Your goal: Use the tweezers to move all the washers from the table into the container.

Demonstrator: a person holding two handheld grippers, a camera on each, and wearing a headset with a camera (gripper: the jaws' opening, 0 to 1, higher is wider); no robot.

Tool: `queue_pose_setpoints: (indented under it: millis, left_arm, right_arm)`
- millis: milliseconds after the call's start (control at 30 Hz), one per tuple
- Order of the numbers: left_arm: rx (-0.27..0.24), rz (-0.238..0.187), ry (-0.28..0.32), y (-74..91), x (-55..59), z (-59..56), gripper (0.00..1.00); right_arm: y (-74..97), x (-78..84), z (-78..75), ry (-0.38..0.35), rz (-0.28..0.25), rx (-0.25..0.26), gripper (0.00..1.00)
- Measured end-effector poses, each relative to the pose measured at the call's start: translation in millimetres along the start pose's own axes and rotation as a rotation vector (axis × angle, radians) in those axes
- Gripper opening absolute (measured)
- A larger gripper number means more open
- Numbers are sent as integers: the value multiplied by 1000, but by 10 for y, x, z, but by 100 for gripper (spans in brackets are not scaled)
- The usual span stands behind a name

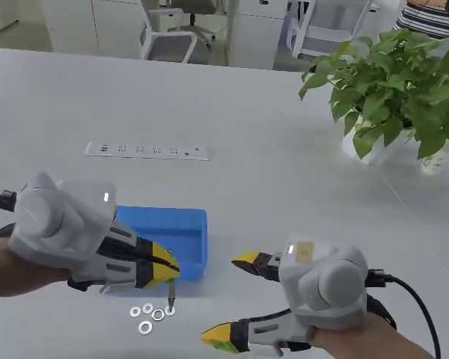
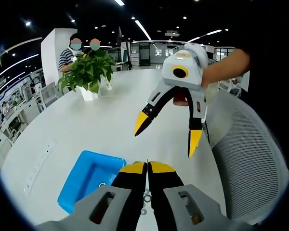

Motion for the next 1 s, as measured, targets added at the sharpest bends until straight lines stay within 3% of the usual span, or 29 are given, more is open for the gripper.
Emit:
queue_pose_setpoints:
  millis: [333, 700, 1000]
  left_arm:
    - [11, 14, -1, -63, 83, -8, 5]
    - [8, -1, 6, -71, 111, 3, 5]
    - [20, 12, -3, -34, 137, 12, 5]
  right_arm:
    - [4, 44, -1, -13, 3, 1, 68]
    - [-21, 77, 7, -17, 13, -7, 67]
    - [-96, 31, 14, 26, 12, -37, 61]
Point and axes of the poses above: the centre of the closed fingertips' face, and the gripper's own axes: y roughly backward along the fingers, z roughly to its left, x roughly out of its underside, the point moved 4 cm from there along y, roughly backward along the fingers, and after that the axes turned 4 degrees about -x, right-handed, at the moved point
